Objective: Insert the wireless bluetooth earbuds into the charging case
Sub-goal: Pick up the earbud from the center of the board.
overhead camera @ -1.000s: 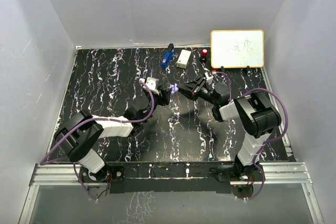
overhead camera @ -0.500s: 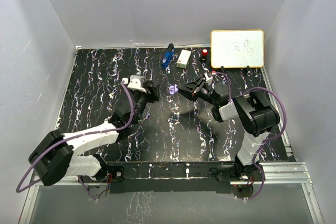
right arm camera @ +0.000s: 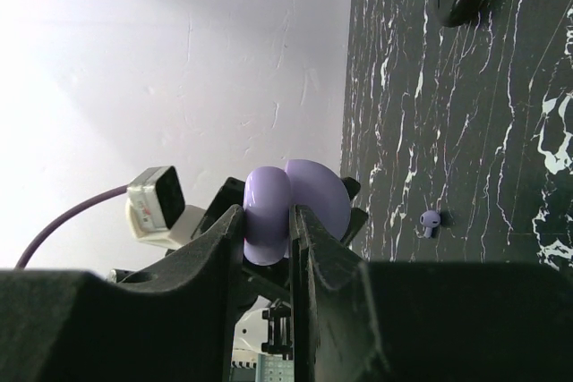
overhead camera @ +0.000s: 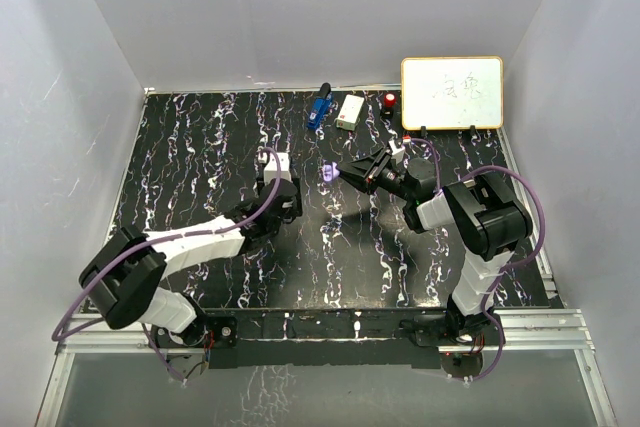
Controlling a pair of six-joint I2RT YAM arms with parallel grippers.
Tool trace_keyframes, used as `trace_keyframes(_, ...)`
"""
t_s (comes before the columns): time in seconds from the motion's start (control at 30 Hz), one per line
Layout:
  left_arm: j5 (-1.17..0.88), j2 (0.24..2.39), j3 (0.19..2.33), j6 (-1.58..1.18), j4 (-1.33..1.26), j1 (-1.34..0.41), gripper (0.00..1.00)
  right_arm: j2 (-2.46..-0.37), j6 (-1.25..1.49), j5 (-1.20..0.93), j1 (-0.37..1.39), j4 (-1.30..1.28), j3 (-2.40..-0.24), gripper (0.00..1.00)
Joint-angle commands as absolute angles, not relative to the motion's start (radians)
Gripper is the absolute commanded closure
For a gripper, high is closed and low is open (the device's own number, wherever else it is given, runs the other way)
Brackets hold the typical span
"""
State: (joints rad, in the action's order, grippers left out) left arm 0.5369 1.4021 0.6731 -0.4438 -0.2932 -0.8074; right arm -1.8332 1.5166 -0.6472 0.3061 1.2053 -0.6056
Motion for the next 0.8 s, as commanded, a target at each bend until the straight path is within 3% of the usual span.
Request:
trace_keyframes(0.0,0.594,1.426,0.734,-0.484,-0.128,-0.813,0.51,-1.796,1.494,-0.653,0.304,1.241,-0.622,1.0)
trace_keyframes(0.23,0.58,1.468,0.721,-0.502,-0.12,-0.813,0.52,-1.792,1.494,-0.653,0.301,1.242,-0.618,1.0)
trace_keyframes(0.43,0.565,1.506,0.74,-0.504,-0.09,-0.812,0.59,-1.792,1.494,-0.653,0.302,1.244,-0.614,1.0)
trace_keyframes(0.77,0.541,1.576,0.789,-0.523,-0.016,-0.813,0.59,-1.79,1.493,-0.653,0.3,1.247,-0.609,1.0)
